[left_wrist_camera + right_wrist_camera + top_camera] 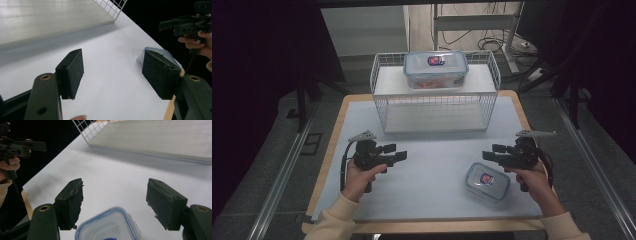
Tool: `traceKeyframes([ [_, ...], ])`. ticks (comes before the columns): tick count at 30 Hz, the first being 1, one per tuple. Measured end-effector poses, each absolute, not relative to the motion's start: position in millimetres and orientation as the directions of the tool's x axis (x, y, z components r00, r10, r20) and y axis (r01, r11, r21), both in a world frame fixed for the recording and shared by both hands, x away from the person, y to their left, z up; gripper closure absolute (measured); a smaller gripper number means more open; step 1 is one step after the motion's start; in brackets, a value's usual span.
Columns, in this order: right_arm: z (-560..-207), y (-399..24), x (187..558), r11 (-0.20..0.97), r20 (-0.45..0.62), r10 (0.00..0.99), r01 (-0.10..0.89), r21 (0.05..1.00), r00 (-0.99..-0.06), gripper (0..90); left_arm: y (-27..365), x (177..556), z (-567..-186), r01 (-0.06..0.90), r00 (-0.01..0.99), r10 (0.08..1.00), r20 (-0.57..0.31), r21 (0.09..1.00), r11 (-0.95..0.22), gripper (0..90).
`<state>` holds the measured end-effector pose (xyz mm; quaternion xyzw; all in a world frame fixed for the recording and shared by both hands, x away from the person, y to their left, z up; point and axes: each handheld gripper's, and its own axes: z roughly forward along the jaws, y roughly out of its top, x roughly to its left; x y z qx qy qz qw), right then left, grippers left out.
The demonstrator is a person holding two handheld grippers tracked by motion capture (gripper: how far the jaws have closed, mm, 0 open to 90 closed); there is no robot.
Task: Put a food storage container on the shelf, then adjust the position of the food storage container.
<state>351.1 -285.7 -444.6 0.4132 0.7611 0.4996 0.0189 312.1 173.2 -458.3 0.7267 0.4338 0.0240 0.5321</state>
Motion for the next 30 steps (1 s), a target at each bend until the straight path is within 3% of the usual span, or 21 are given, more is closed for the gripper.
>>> traceKeyframes([
  [22,-445,-300,331,0.151,0.375,0.676,0.617,0.773,-0.635,32.6,169,305,-476,0.627,0.611,0.664,-0.431,0.775,-0.074,31.3],
  [26,-449,-316,318,0.151,0.354,0.703,0.616,0.773,-0.617,37.8,169,305,-481,0.633,0.604,0.674,-0.425,0.770,-0.082,31.1],
  [30,-452,-331,305,0.148,0.334,0.729,0.614,0.775,-0.597,51.2,170,304,-486,0.641,0.595,0.684,-0.422,0.763,-0.087,30.9],
])
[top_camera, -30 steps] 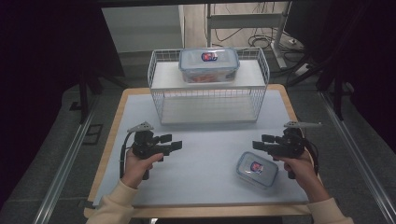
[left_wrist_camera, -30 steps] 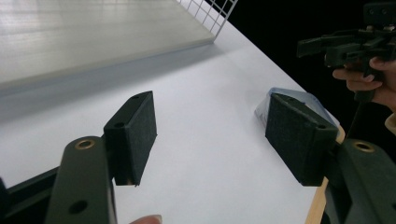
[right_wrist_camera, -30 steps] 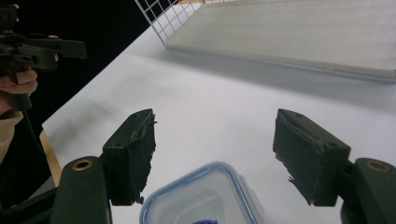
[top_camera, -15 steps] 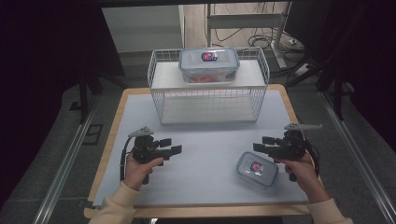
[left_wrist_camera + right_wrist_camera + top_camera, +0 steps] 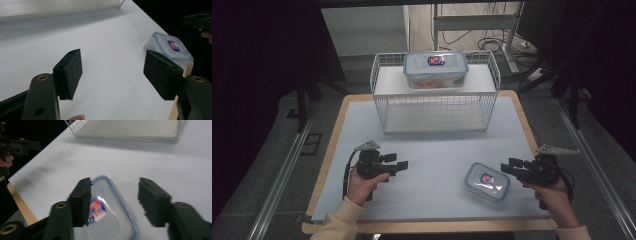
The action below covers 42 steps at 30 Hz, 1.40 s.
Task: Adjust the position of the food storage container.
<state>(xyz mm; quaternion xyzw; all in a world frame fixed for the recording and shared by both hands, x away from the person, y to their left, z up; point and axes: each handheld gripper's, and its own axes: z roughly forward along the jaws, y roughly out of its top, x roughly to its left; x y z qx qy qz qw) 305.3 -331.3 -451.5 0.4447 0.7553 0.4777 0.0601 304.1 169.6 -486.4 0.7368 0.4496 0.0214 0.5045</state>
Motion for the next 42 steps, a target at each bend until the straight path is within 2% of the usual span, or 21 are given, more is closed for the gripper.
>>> traceKeyframes([
  [2,-454,-339,300,0.158,0.315,0.748,0.619,0.770,-0.583,58.5,171,304,-489,0.646,0.591,0.687,-0.423,0.759,-0.088,30.7],
  [3,-457,-346,295,0.170,0.302,0.762,0.626,0.761,-0.574,66.6,171,304,-490,0.647,0.587,0.690,-0.423,0.758,-0.086,30.5],
  [4,-457,-346,295,0.170,0.302,0.762,0.626,0.761,-0.574,66.6,172,304,-491,0.649,0.586,0.690,-0.425,0.756,-0.086,30.5],
  [7,-463,-353,288,0.211,0.271,0.768,0.630,0.747,-0.580,76.5,173,303,-493,0.651,0.584,0.695,-0.419,0.754,-0.092,30.1],
  [8,-466,-357,283,0.230,0.263,0.764,0.630,0.742,-0.589,82.5,173,303,-495,0.654,0.582,0.700,-0.414,0.750,-0.099,29.8],
  [9,-466,-357,283,0.230,0.263,0.764,0.630,0.742,-0.589,82.5,173,303,-495,0.654,0.582,0.700,-0.414,0.750,-0.099,29.3],
  [10,-471,-360,278,0.249,0.251,0.767,0.634,0.732,-0.591,87.8,173,304,-496,0.655,0.583,0.703,-0.408,0.748,-0.109,29.1],
  [27,-504,-343,269,0.390,0.246,0.736,0.692,0.608,-0.631,89.1,173,301,-506,0.676,0.577,0.696,-0.426,0.728,-0.114,27.9],
  [42,-502,-333,274,0.388,0.238,0.741,0.689,0.611,-0.628,89.2,172,302,-508,0.681,0.570,0.707,-0.418,0.722,-0.123,27.6],
])
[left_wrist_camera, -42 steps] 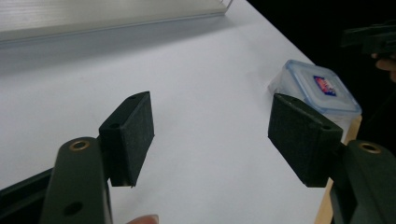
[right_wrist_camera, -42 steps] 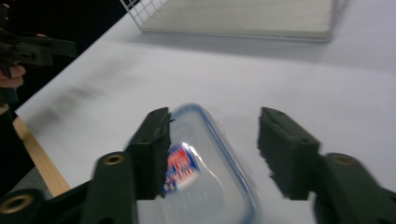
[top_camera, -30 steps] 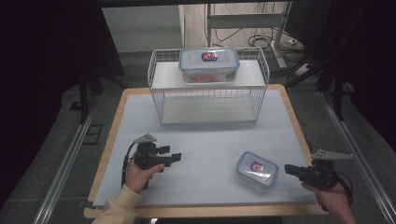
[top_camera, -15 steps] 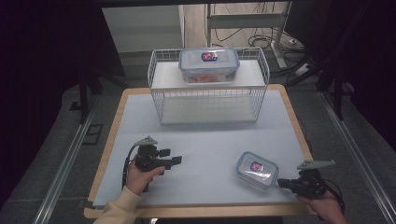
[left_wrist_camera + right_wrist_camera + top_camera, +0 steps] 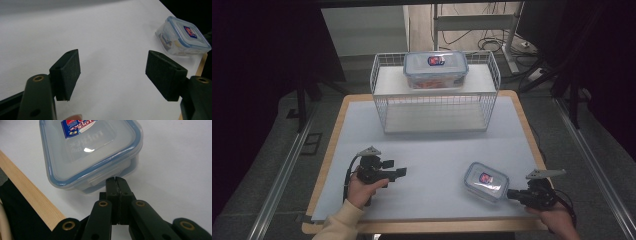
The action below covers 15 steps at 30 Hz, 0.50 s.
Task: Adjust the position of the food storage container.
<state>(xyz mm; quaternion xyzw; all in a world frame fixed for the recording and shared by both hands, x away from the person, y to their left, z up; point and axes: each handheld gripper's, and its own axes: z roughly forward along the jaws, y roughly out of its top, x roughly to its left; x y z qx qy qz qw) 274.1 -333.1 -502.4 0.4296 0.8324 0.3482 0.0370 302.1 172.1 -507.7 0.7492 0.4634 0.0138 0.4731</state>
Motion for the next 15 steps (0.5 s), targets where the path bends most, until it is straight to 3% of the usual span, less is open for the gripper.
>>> traceKeyframes([
  [15,-506,-316,285,0.378,0.247,0.740,0.690,0.617,-0.626,89.2,176,304,-509,0.691,0.557,0.715,-0.423,0.714,-0.116,27.7],
])
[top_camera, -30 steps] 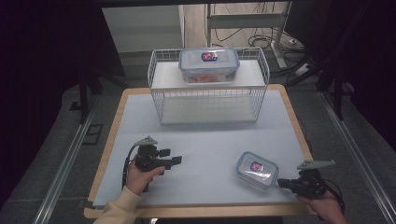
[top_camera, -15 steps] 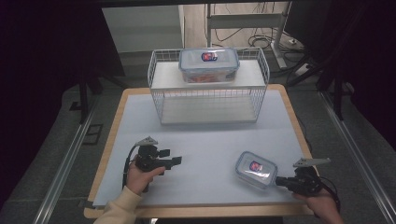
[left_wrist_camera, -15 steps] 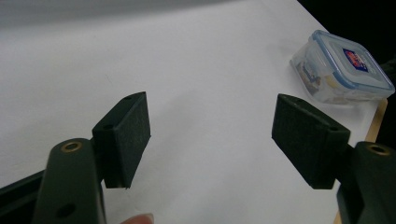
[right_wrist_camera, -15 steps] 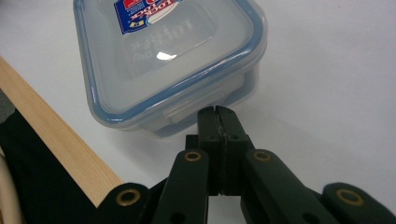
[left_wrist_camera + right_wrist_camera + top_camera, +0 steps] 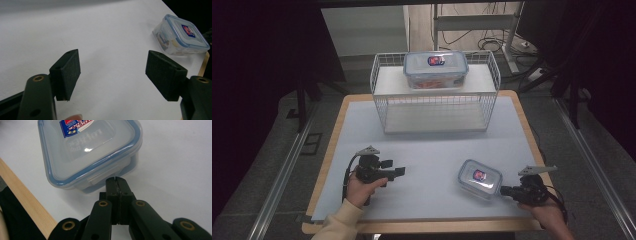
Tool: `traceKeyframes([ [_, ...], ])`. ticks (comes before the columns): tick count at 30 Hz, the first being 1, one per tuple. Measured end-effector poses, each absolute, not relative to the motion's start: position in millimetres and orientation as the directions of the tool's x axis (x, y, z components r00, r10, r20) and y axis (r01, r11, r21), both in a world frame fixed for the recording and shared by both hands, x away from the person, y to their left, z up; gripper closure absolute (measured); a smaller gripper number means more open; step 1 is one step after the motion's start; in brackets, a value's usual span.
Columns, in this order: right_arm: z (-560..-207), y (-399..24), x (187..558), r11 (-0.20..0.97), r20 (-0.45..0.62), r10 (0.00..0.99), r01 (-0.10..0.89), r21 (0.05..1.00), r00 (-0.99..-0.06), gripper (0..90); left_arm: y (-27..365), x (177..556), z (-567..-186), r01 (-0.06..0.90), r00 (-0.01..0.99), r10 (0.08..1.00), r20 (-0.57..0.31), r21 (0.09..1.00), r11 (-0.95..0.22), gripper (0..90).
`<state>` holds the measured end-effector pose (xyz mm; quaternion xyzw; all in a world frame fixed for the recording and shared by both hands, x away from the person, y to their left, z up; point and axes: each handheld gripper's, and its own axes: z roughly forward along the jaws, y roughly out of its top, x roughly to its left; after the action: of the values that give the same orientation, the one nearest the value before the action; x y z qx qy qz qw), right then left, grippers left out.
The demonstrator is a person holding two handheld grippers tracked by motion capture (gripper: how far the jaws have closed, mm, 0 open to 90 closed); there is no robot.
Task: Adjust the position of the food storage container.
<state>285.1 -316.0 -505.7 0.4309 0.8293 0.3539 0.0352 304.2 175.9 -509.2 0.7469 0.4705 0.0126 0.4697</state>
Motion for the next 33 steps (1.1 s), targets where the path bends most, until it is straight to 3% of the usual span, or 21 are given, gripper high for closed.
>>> traceKeyframes([
  [33,-506,-262,331,0.407,0.219,0.730,0.669,0.622,-0.647,89.1,178,306,-512,0.700,0.544,0.721,-0.430,0.706,-0.108,27.8],
])
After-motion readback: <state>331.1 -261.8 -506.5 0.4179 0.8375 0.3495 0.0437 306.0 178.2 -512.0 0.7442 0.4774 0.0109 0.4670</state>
